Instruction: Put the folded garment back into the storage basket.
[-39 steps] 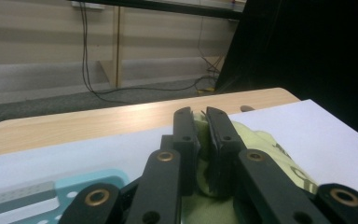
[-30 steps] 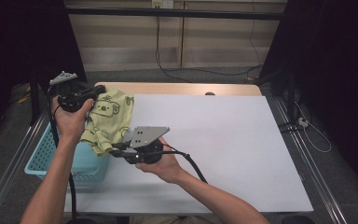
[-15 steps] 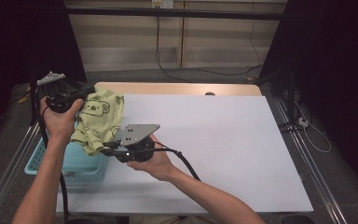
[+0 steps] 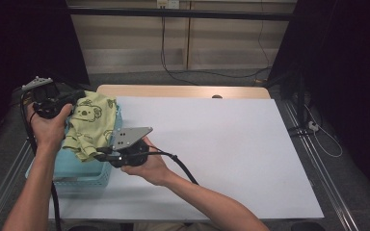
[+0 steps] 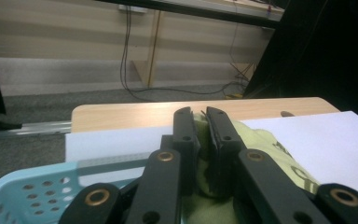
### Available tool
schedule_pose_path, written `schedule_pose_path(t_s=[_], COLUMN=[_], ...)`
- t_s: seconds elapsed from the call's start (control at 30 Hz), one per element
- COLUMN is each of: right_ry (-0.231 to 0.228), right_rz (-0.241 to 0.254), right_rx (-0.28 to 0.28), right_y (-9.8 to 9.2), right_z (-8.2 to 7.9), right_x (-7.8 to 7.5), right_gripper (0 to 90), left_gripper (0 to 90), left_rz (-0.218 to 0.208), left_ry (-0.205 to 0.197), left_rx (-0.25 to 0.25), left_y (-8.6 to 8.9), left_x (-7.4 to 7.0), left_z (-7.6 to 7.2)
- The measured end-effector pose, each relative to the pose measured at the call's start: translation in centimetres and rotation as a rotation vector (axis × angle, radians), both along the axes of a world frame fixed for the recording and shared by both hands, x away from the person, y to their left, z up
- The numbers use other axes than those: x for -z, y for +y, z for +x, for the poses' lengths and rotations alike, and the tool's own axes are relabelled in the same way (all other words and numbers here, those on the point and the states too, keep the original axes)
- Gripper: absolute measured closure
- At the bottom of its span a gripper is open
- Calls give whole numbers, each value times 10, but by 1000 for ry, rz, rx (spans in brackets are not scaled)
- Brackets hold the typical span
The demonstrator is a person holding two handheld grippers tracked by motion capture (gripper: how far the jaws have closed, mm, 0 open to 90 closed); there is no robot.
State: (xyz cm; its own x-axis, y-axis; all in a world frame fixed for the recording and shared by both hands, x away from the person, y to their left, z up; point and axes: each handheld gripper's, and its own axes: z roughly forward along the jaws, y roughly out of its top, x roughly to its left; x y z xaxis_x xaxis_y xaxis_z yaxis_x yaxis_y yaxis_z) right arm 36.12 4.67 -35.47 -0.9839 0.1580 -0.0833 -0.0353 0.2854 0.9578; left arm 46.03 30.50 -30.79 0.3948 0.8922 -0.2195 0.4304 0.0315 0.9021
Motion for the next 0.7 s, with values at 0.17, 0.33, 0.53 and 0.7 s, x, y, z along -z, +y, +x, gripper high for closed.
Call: schedule_pose_path(t_s=[0.17, 0.33, 0.53, 0.7], right_ry=[7, 14, 9, 25], right_rz=[-7, -1, -9, -20], right_rx=[-12, -12, -24, -24], right_y=[10, 18, 30, 34], right_z=[1, 1, 2, 5], right_x=[2, 1, 0, 7], right_gripper=[805, 806, 806, 806], left_gripper=[836, 835, 835, 835], left_rz=[-9, 5, -2, -3], left_ry=[23, 18, 21, 43], left_rx=[-12, -24, -22, -29], left_y=[9, 20, 29, 33], left_x=[4, 2, 7, 18], left_z=[-3, -4, -3, 0])
